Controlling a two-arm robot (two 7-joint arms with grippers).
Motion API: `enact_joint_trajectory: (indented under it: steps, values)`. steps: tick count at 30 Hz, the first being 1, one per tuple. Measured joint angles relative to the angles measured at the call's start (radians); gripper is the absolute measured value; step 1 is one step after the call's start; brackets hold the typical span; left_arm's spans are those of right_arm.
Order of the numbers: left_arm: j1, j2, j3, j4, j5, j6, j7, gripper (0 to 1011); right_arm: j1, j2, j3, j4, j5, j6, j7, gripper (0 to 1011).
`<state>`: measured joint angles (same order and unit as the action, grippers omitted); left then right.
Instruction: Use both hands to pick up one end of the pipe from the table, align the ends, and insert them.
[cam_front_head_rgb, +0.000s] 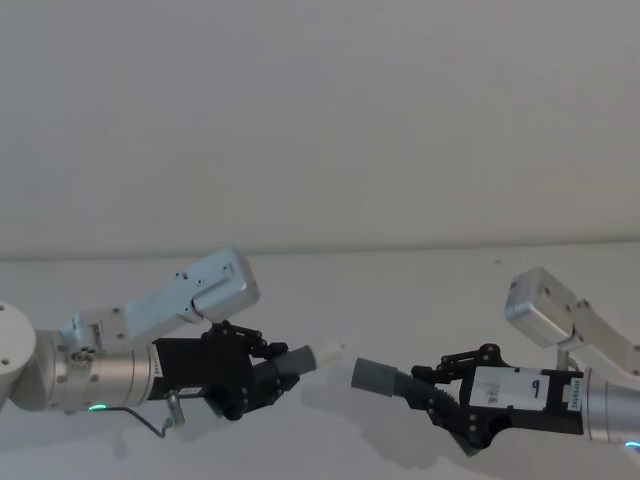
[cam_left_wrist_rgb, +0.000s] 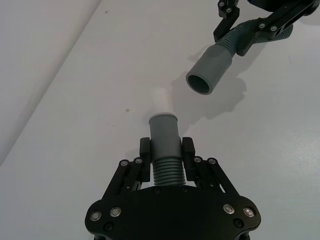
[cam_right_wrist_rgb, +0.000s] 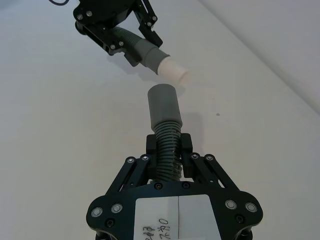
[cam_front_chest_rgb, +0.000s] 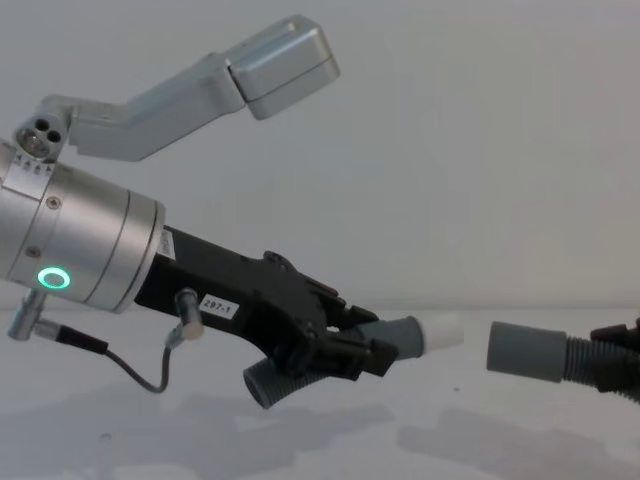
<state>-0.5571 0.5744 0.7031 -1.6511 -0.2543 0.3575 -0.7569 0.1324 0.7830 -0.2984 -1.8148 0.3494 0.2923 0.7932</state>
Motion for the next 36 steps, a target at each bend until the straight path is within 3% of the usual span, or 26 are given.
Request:
enact_joint_trajectory:
  steps: [36]
  values:
    - [-0.014,0.029,0.037,-0.009,-0.031,-0.031,-0.023,366,0.03,0.025,-0.038,0.012,0.019,0.031,-0.013,263]
